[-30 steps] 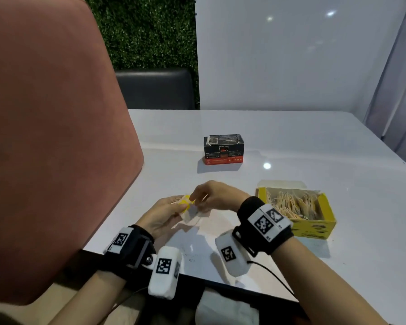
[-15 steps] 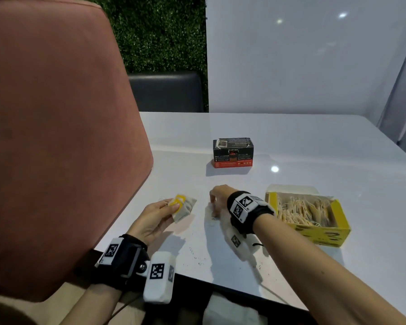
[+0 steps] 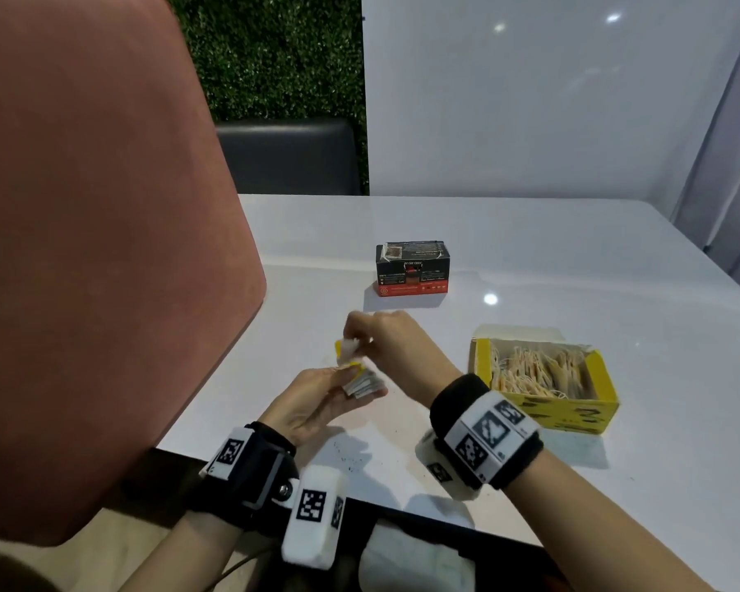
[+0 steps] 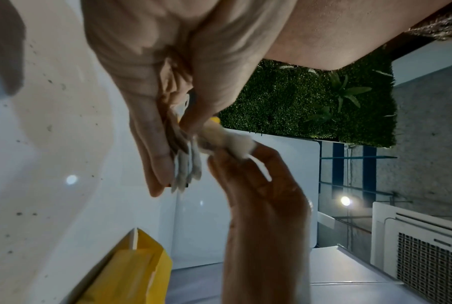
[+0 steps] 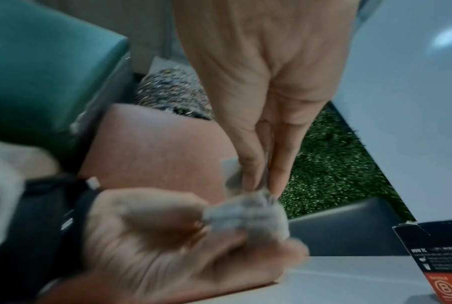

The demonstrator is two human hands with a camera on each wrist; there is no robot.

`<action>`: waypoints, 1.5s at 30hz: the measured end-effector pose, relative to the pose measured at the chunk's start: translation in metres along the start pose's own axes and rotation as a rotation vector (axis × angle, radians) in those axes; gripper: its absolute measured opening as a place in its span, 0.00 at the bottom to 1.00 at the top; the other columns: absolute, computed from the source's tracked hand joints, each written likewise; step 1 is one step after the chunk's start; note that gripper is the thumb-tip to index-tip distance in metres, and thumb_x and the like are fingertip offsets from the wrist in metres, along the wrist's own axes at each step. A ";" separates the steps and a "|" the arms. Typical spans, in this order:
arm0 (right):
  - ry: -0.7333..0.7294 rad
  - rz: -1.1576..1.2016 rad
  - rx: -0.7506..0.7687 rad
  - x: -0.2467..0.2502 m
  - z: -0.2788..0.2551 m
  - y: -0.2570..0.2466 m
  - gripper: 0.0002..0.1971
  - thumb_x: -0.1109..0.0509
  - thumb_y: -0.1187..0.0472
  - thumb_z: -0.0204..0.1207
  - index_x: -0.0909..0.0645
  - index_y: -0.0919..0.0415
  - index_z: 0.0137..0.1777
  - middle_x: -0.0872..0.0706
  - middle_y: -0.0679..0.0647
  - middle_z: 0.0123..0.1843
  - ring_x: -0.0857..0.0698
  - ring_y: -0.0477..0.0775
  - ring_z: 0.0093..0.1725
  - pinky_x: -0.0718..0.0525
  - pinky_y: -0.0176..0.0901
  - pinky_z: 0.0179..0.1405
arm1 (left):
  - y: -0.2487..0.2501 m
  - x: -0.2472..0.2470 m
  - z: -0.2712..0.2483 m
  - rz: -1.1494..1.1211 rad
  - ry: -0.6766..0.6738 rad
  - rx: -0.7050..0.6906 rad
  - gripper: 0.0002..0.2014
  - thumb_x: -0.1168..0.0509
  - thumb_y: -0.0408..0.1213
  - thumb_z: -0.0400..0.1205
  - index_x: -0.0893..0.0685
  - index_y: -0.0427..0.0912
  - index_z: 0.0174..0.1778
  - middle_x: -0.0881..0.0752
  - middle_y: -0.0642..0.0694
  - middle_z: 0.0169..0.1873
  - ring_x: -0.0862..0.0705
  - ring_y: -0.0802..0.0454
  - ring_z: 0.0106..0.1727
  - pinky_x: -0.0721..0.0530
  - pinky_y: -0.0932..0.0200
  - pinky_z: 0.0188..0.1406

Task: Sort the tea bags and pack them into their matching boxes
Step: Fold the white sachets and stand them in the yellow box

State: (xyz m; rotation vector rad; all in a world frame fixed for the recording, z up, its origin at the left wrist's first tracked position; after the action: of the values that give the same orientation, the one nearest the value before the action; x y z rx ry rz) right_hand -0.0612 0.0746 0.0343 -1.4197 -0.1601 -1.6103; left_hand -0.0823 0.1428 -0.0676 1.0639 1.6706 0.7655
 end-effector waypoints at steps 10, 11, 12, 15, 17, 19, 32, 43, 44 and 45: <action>-0.079 -0.101 0.156 -0.015 -0.039 -0.004 0.10 0.32 0.67 0.76 0.14 0.60 0.55 0.11 0.56 0.54 0.17 0.59 0.54 0.17 0.55 0.50 | -0.001 -0.001 -0.002 0.089 -0.009 -0.019 0.13 0.43 0.26 0.84 0.20 0.21 0.57 0.11 0.31 0.44 0.09 0.41 0.45 0.10 0.58 0.45; -0.072 -0.099 0.167 -0.014 -0.040 -0.004 0.10 0.31 0.68 0.76 0.14 0.61 0.55 0.11 0.56 0.55 0.17 0.59 0.54 0.17 0.55 0.50 | -0.001 -0.003 -0.003 0.100 -0.021 -0.021 0.12 0.43 0.27 0.84 0.19 0.22 0.56 0.10 0.31 0.43 0.09 0.41 0.45 0.10 0.59 0.44; -0.064 -0.099 0.176 -0.012 -0.040 -0.003 0.11 0.31 0.68 0.76 0.14 0.62 0.56 0.11 0.57 0.56 0.17 0.60 0.55 0.17 0.55 0.51 | -0.001 -0.006 -0.004 0.119 -0.033 -0.023 0.12 0.43 0.27 0.84 0.18 0.23 0.55 0.10 0.31 0.43 0.09 0.41 0.44 0.11 0.60 0.42; -0.011 -0.128 0.216 -0.004 -0.040 -0.002 0.11 0.30 0.70 0.74 0.13 0.62 0.55 0.11 0.57 0.57 0.16 0.60 0.55 0.15 0.56 0.50 | 0.003 -0.009 -0.009 0.167 -0.062 -0.025 0.13 0.44 0.30 0.85 0.17 0.26 0.51 0.10 0.33 0.42 0.09 0.42 0.43 0.11 0.60 0.41; 0.005 -0.154 0.231 -0.003 -0.041 -0.002 0.12 0.30 0.70 0.74 0.13 0.62 0.56 0.12 0.57 0.58 0.17 0.60 0.56 0.14 0.56 0.48 | 0.005 -0.010 -0.010 0.159 -0.071 -0.021 0.15 0.47 0.32 0.86 0.17 0.27 0.50 0.10 0.32 0.42 0.09 0.42 0.44 0.10 0.59 0.43; 0.001 -0.163 0.227 -0.005 -0.042 -0.002 0.13 0.30 0.68 0.74 0.14 0.63 0.58 0.13 0.57 0.59 0.17 0.60 0.57 0.14 0.56 0.49 | 0.005 -0.012 -0.010 0.155 -0.066 -0.017 0.15 0.47 0.34 0.87 0.17 0.29 0.51 0.10 0.33 0.42 0.09 0.42 0.43 0.10 0.58 0.42; 0.095 -0.243 0.279 0.001 -0.049 0.002 0.07 0.29 0.66 0.74 0.14 0.67 0.50 0.11 0.59 0.49 0.15 0.60 0.48 0.12 0.53 0.35 | -0.006 -0.015 -0.009 0.059 -0.041 0.100 0.24 0.47 0.47 0.86 0.19 0.27 0.56 0.11 0.28 0.46 0.09 0.39 0.43 0.10 0.55 0.42; 0.019 -0.220 0.267 -0.003 -0.060 0.000 0.10 0.32 0.70 0.75 0.17 0.63 0.54 0.14 0.56 0.53 0.17 0.57 0.53 0.13 0.51 0.42 | -0.004 -0.020 -0.008 0.091 -0.104 0.068 0.14 0.41 0.31 0.83 0.19 0.23 0.56 0.13 0.29 0.49 0.10 0.43 0.46 0.11 0.60 0.43; 0.019 -0.197 0.253 -0.001 -0.061 0.001 0.10 0.33 0.71 0.75 0.18 0.63 0.55 0.14 0.56 0.52 0.16 0.57 0.51 0.14 0.52 0.42 | -0.004 -0.021 -0.008 0.091 -0.111 0.066 0.14 0.41 0.30 0.84 0.20 0.22 0.58 0.13 0.28 0.50 0.10 0.42 0.47 0.11 0.60 0.43; 0.019 -0.175 0.239 0.001 -0.062 0.003 0.11 0.34 0.72 0.75 0.18 0.63 0.56 0.14 0.57 0.51 0.16 0.58 0.50 0.14 0.53 0.43 | -0.004 -0.022 -0.008 0.090 -0.116 0.069 0.15 0.42 0.30 0.84 0.21 0.20 0.58 0.13 0.28 0.50 0.10 0.42 0.46 0.11 0.60 0.43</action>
State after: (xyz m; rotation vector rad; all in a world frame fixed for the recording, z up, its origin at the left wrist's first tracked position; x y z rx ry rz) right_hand -0.1025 0.0331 0.0143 -1.2329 -0.4616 -1.6832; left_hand -0.0879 0.1216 -0.0597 1.2159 1.5685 0.6949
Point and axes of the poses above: each hand's wrist, its own z-axis towards the middle knuckle, its own x-axis out of the back of the hand, y = z × x, the point moved 10 cm from there along z, towards the middle knuckle
